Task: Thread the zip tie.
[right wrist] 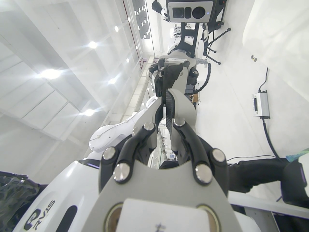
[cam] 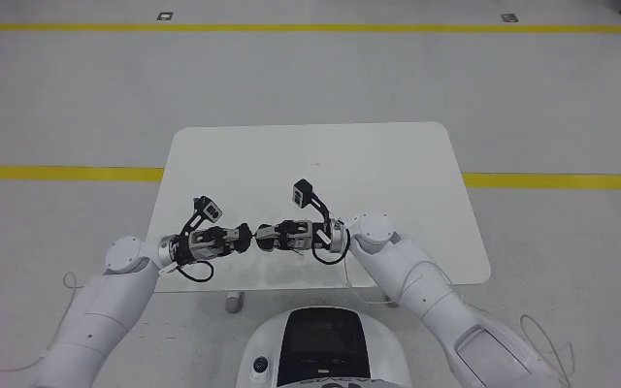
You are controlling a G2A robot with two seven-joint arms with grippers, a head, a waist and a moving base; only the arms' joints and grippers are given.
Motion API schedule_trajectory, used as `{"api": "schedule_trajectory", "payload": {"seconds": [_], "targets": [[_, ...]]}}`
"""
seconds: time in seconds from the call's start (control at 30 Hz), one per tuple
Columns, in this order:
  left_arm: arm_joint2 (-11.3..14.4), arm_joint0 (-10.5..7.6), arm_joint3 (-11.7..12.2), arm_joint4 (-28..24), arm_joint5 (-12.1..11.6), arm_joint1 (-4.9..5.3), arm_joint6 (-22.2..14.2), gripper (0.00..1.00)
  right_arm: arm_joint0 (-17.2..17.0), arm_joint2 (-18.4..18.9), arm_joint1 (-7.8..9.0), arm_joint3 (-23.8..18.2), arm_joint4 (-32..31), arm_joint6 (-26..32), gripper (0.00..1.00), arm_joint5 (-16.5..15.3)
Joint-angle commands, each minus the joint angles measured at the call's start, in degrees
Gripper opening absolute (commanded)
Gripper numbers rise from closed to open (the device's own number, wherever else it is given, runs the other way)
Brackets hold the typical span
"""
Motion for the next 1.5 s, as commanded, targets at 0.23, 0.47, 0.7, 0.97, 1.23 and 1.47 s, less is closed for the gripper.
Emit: {"api": "schedule_trajectory", "payload": {"seconds": [0.23,0.47,0.7,0.97,1.23,1.47], "targets": [[0.0,-0.13,0.2,0.1,0.1,-0.13,0.1,0.05,0.1,-0.1,-0.05,0.1,0.1,0.1,0.00,-0.1],[0.2,-0.26,0.5,0.2,0.1,-0.26,0.0,0.03,0.2,-0.2,-0.05,0.3,0.1,0.2,0.00,-0.1],[0.2,-0.37,0.7,0.3,0.0,-0.37,-0.1,0.04,0.0,-0.2,-0.03,0.2,0.0,0.2,0.00,-0.1],[0.0,-0.20,0.7,0.2,-0.1,-0.41,-0.1,0.04,0.0,-0.2,0.03,0.1,0.0,0.2,0.00,-0.1],[-0.1,-0.11,0.6,0.2,0.0,-0.46,-0.1,0.05,-0.1,-0.2,0.04,0.2,0.0,0.2,0.00,0.0],[-0.2,-0.07,0.6,0.3,0.1,-0.52,-0.1,0.08,-0.1,-0.2,0.05,0.2,0.0,0.2,0.00,0.0]]}}
